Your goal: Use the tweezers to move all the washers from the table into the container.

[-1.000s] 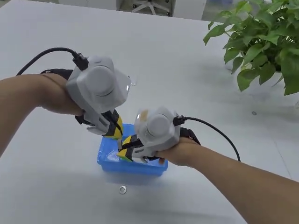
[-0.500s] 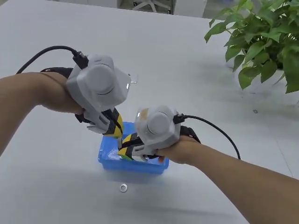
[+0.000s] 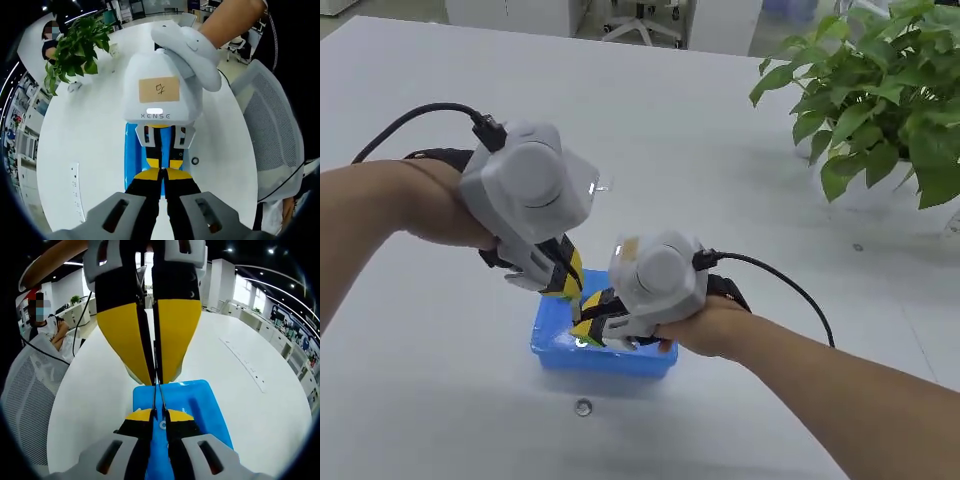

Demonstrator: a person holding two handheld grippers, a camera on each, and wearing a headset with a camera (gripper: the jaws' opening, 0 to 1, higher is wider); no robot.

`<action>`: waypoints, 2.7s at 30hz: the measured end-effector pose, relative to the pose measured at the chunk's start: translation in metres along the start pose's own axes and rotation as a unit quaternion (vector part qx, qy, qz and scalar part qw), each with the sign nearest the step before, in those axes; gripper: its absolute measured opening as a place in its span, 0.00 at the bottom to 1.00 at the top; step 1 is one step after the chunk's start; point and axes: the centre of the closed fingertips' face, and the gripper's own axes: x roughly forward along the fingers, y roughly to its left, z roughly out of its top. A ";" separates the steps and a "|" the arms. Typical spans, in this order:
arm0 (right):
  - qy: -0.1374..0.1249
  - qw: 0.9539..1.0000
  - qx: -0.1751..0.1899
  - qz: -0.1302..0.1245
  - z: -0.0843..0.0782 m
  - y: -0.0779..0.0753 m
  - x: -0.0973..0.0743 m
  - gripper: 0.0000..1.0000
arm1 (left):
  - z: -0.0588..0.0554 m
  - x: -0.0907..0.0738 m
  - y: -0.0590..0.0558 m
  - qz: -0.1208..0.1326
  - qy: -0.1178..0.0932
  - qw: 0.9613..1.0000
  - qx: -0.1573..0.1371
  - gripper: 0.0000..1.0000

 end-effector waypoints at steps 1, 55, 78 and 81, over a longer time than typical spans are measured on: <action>-0.001 1.000 0.000 -0.001 0.000 0.001 -0.001 0.11 | 0.001 -0.001 -0.001 0.000 0.000 1.000 0.000 0.05; 0.009 1.000 -0.022 -0.015 -0.027 0.068 -0.009 0.12 | 0.011 0.018 -0.072 0.009 -0.013 1.000 0.008 0.05; 0.014 1.000 -0.011 0.001 -0.039 0.078 0.004 0.12 | 0.001 0.032 -0.081 -0.010 -0.013 1.000 -0.008 0.05; 0.015 1.000 -0.010 0.002 -0.040 0.078 0.005 0.12 | 0.001 0.033 -0.081 -0.011 -0.012 1.000 -0.009 0.06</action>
